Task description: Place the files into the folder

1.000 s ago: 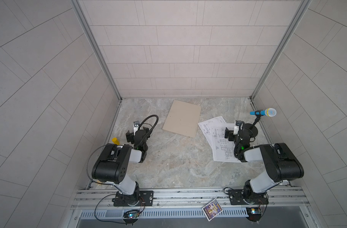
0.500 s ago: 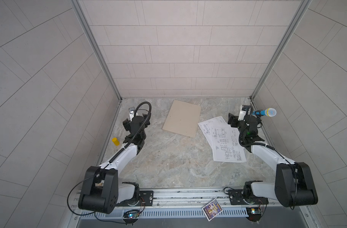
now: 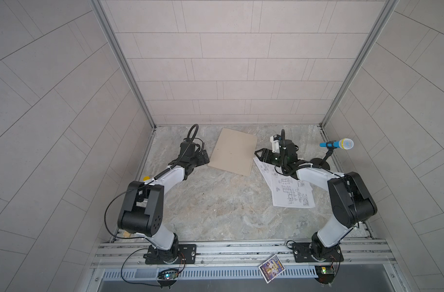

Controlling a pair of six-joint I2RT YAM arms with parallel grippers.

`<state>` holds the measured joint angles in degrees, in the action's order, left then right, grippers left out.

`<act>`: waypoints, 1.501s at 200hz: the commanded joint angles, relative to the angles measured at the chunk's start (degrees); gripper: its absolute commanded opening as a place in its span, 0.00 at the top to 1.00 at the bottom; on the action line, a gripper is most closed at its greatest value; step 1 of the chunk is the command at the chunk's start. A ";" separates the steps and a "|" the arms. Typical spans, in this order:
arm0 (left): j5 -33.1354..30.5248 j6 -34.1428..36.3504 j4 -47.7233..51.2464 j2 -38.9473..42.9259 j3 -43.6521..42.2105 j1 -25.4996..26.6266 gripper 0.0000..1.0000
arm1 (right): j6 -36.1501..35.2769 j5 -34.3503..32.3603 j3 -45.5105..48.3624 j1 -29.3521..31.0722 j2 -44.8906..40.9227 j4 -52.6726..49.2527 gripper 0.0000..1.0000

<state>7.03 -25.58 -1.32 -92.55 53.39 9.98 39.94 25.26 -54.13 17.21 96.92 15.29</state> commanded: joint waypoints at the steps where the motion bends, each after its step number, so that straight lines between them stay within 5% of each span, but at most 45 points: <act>1: 5.89 -2.83 4.97 -2.92 2.53 0.23 0.06 | 5.84 2.25 -2.14 1.64 2.26 -0.83 0.32; 181: 7.74 -2.81 5.66 -14.60 11.40 2.04 0.14 | 7.68 0.49 -12.28 4.94 15.56 -11.25 0.37; 222: 7.00 -2.55 5.70 -14.94 11.93 2.72 0.14 | 1.92 1.05 -20.16 5.01 18.61 -24.26 0.36; 300: 5.63 -2.55 5.67 -15.88 13.10 3.37 0.14 | 2.24 -0.56 -19.26 5.11 18.87 -23.07 0.36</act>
<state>14.26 -28.29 3.77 -107.42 64.73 13.06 42.35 26.04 -74.17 21.87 115.63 -6.87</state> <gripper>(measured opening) 0.861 0.639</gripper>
